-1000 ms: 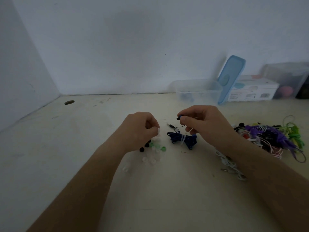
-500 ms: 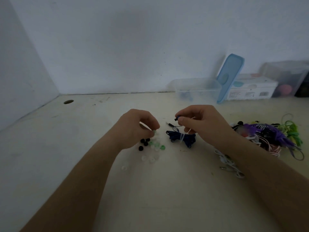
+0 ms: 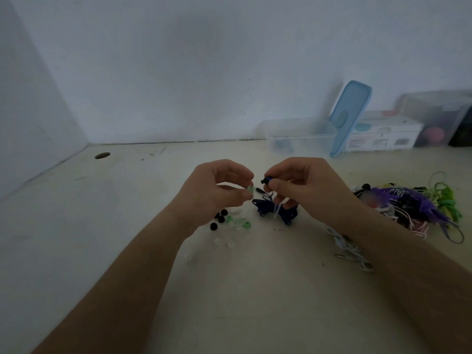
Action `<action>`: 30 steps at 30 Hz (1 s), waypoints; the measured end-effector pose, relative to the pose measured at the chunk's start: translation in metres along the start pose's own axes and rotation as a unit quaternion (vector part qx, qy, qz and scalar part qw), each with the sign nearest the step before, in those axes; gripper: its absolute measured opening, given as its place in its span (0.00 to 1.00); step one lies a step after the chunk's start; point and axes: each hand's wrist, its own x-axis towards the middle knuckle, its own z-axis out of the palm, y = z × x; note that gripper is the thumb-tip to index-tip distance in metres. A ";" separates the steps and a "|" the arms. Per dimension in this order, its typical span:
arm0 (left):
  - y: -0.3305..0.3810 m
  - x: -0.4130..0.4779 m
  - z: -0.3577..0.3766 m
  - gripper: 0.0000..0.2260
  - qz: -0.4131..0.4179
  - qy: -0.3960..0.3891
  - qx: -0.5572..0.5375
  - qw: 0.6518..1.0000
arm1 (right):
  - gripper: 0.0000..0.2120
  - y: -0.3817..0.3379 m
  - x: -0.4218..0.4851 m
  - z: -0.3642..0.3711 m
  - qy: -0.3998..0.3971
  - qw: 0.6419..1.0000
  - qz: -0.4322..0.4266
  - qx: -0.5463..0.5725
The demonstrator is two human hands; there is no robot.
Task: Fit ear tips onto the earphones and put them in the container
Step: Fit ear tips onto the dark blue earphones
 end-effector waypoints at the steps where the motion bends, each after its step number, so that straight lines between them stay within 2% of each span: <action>1: -0.003 0.002 -0.002 0.11 0.019 0.005 0.089 0.996 | 0.04 0.001 0.000 0.000 0.006 1.000 0.004 -0.005; 3: -0.008 0.004 -0.003 0.12 0.036 -0.002 0.218 0.975 | 0.03 0.002 0.001 -0.001 0.013 1.000 0.010 -0.011; 7: -0.012 0.006 0.002 0.14 0.016 -0.062 0.239 0.969 | 0.03 0.002 0.002 -0.001 0.018 1.000 0.011 -0.020; 12: -0.014 0.008 -0.008 0.14 0.022 0.009 0.300 0.954 | 0.03 0.001 0.001 -0.001 0.015 1.000 0.013 -0.022; 14: -0.015 0.007 -0.008 0.14 0.013 0.008 0.329 0.944 | 0.03 0.001 0.002 -0.001 0.016 1.000 0.012 -0.024; 24: -0.017 0.008 -0.001 0.12 0.010 -0.018 0.357 0.934 | 0.03 0.002 0.002 -0.001 0.010 0.999 0.016 -0.033; 30: -0.015 0.007 0.004 0.13 0.039 0.022 0.361 0.931 | 0.03 0.002 0.002 0.000 0.013 0.999 0.018 -0.028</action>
